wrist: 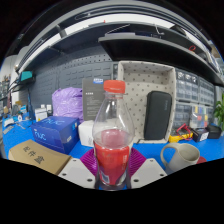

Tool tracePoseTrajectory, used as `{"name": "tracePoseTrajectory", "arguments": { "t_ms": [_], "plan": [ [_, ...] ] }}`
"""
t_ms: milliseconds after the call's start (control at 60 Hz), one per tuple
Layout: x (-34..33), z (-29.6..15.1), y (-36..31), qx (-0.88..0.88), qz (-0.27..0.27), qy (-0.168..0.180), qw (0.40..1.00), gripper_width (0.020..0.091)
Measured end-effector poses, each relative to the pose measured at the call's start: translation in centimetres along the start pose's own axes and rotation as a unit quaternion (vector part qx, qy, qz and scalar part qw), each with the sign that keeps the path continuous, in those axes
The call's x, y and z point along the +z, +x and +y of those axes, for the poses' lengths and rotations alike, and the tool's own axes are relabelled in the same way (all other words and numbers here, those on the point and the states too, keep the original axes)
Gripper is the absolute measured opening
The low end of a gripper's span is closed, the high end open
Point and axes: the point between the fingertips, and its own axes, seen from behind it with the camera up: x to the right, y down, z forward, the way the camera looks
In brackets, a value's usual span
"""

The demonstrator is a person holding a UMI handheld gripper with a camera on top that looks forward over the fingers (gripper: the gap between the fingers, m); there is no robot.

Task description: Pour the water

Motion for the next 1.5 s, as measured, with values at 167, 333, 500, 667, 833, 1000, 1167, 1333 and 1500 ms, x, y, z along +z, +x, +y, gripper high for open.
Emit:
{"name": "tracePoseTrajectory", "arguments": {
  "t_ms": [167, 333, 500, 667, 833, 1000, 1167, 1333, 1500],
  "plan": [
    [0.0, -0.2, 0.9, 0.065, -0.001, -0.021, 0.998, 0.0353],
    [-0.7, -1.6, 2.2, 0.215, 0.003, -0.046, 0.976, 0.0361],
    [-1.7, -3.4, 3.1, 0.457, 0.001, -0.047, 0.888, 0.0364],
    [-2.2, -3.7, 3.2, 0.603, -0.005, -0.059, 0.795, 0.0362],
    [-2.4, -4.8, 3.3, 0.71, -0.014, -0.073, 0.7, 0.0364],
    [-2.4, -6.4, 3.6, 0.797, -0.032, -0.075, 0.598, 0.0375],
    [-2.8, -6.9, 4.3, 0.829, -0.03, -0.076, 0.554, 0.0375],
    [-3.3, -6.1, 4.2, 0.809, -0.032, -0.096, 0.579, 0.0375],
    [-4.8, -7.2, 5.5, 0.717, -0.046, -0.091, 0.689, 0.0375]
  ]
}}
